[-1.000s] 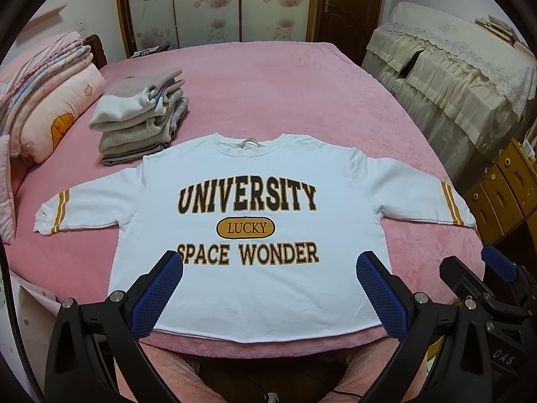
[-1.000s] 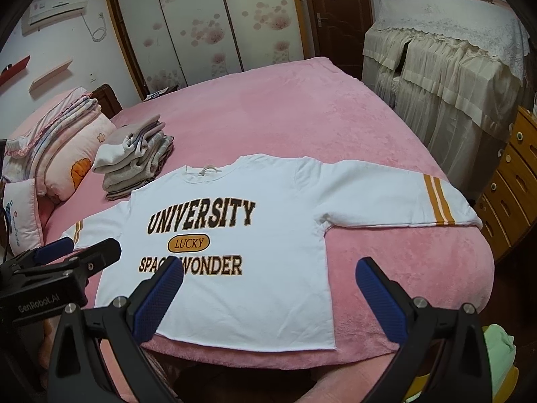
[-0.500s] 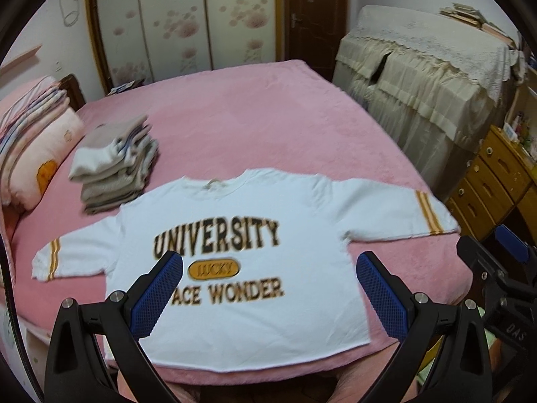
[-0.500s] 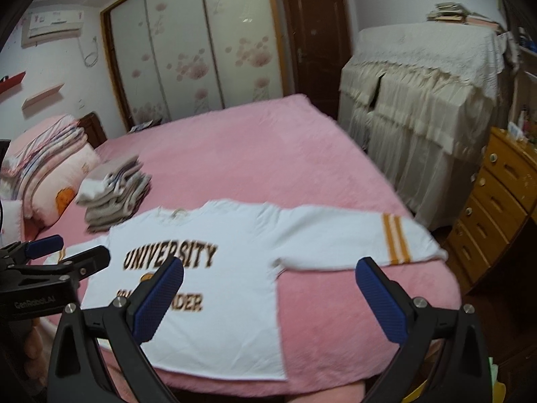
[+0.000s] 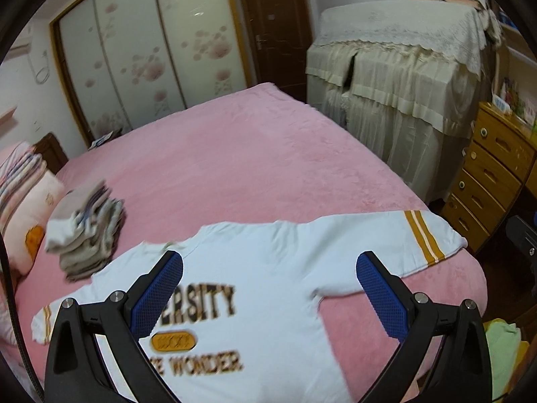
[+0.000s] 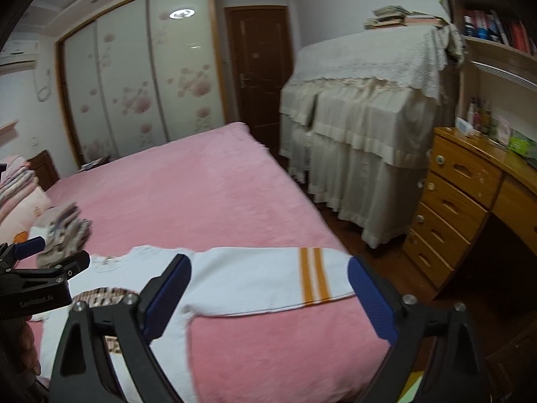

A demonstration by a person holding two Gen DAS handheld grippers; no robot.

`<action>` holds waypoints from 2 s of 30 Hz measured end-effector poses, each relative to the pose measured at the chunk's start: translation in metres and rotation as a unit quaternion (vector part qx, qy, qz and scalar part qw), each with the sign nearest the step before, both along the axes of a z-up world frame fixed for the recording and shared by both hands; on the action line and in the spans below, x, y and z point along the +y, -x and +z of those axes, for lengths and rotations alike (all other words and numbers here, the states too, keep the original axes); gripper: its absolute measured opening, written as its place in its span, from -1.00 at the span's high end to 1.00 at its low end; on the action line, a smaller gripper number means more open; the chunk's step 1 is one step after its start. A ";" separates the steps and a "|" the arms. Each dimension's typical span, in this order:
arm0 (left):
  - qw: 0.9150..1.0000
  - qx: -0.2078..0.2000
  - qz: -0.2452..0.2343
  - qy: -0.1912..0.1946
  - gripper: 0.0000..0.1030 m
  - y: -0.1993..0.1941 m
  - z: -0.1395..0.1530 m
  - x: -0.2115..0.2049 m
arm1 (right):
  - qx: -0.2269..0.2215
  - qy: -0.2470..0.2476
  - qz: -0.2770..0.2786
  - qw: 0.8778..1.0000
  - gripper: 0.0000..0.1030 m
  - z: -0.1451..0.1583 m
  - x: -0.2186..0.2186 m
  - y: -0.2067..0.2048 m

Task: Fold small clothes
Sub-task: 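Move the right tool to the striped sleeve cuff and grasp it, then lift the cuff with the right tool and fold the sleeve across the shirt front, then open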

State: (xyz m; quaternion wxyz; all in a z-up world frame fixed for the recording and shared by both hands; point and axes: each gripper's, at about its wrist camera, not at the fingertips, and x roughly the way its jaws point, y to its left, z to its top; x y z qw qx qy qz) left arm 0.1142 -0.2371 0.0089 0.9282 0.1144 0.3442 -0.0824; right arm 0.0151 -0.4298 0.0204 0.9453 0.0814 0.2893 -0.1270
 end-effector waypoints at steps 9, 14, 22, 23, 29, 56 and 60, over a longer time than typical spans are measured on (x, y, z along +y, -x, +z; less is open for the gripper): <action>0.998 -0.005 -0.063 -0.017 -0.99 -0.027 -0.058 -0.088 | 0.046 -0.050 -0.049 0.996 -0.63 -0.054 -0.068 -0.023; 0.997 0.012 -0.078 -0.025 -0.99 -0.039 -0.098 -0.122 | 0.065 -0.089 -0.070 0.991 -0.55 -0.085 -0.101 -0.031; 0.996 0.037 -0.075 -0.029 -0.99 -0.058 -0.148 -0.156 | 0.108 -0.176 -0.088 0.974 -0.40 -0.148 -0.145 -0.043; 0.996 0.040 -0.074 -0.026 -0.99 -0.060 -0.152 -0.159 | 0.113 -0.188 -0.091 0.971 -0.37 -0.157 -0.149 -0.044; 0.996 0.052 -0.066 -0.021 -0.99 -0.070 -0.168 -0.173 | 0.141 -0.253 -0.099 0.952 0.03 -0.199 -0.171 -0.059; 0.995 0.067 0.064 0.025 -0.99 -0.058 -0.123 0.002 | 0.001 -0.131 0.041 0.991 0.82 -0.081 -0.044 -0.110; 0.989 0.078 0.120 0.046 -0.99 -0.054 -0.120 0.074 | 0.003 -0.108 0.116 0.987 0.82 -0.066 0.028 -0.126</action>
